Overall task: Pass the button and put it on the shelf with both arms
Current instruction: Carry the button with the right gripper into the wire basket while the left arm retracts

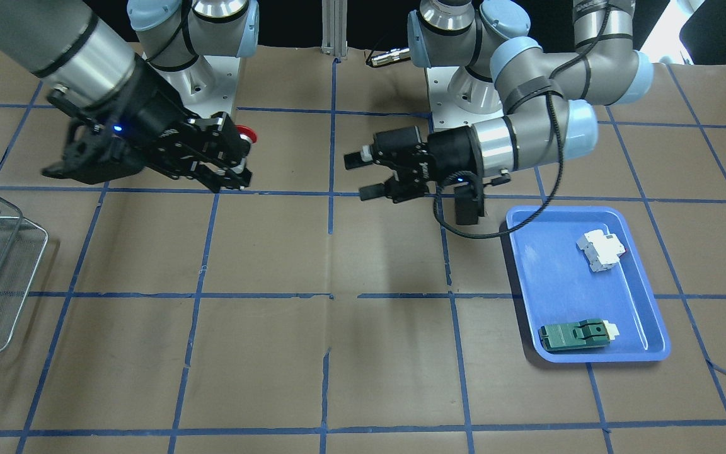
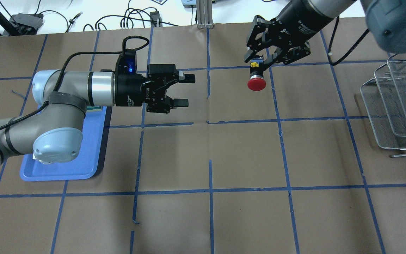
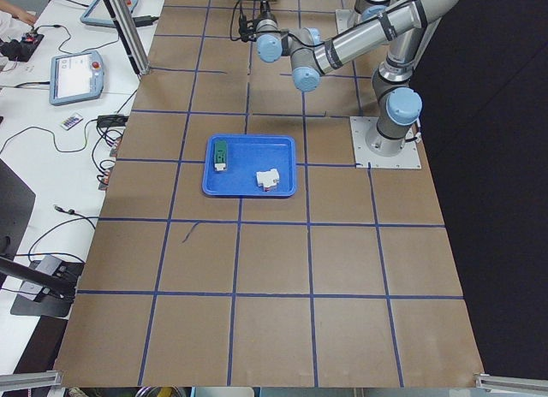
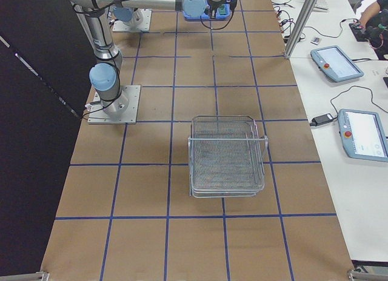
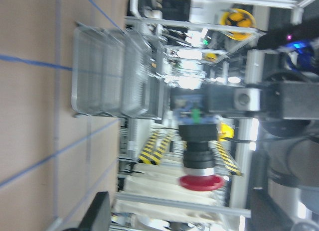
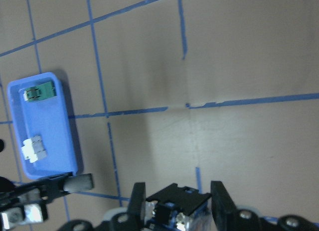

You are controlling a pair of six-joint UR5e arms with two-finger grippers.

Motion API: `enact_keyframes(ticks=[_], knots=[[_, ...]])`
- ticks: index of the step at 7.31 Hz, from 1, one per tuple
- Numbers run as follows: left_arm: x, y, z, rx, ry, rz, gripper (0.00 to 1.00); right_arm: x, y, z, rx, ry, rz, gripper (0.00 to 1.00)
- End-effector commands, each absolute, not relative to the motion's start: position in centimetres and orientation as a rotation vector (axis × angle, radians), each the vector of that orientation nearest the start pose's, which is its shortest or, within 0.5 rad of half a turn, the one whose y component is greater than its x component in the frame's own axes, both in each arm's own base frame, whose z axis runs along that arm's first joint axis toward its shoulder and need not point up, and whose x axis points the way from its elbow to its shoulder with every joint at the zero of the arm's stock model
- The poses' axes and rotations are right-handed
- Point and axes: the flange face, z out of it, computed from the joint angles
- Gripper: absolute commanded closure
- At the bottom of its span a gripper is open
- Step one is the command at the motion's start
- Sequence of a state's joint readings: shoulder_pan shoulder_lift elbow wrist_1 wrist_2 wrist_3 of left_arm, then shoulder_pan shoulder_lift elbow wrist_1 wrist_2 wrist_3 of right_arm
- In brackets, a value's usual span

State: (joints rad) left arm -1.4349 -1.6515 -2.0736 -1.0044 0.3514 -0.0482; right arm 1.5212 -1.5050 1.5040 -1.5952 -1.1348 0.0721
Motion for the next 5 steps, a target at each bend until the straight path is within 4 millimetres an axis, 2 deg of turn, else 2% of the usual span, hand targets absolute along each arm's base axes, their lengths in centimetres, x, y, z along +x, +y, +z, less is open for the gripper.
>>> enact_keyframes(ticks=[1,2,3,4,5], knots=[[-11.0,-50.3,34.1,0.257,-2.261,0.141,0.00,4.3,-53.4,52.6,-0.059,3.032,-0.064,0.73],[-9.8,-50.7,36.3,0.260,-2.459,0.186,0.00,-2.5,-53.2,52.6,-0.249,3.131,-0.036,0.79],[-8.8,-50.9,39.7,0.270,-2.635,0.189,0.00,-9.3,-52.8,52.0,-0.328,3.139,-0.012,0.84],[-9.7,-50.5,44.2,0.223,-2.805,0.181,0.00,-15.7,-52.2,50.9,-0.347,3.153,0.015,0.83],[-11.9,-49.6,47.5,0.124,-3.018,0.196,0.00,-20.2,-53.0,48.6,-0.271,3.143,-0.002,0.79]])
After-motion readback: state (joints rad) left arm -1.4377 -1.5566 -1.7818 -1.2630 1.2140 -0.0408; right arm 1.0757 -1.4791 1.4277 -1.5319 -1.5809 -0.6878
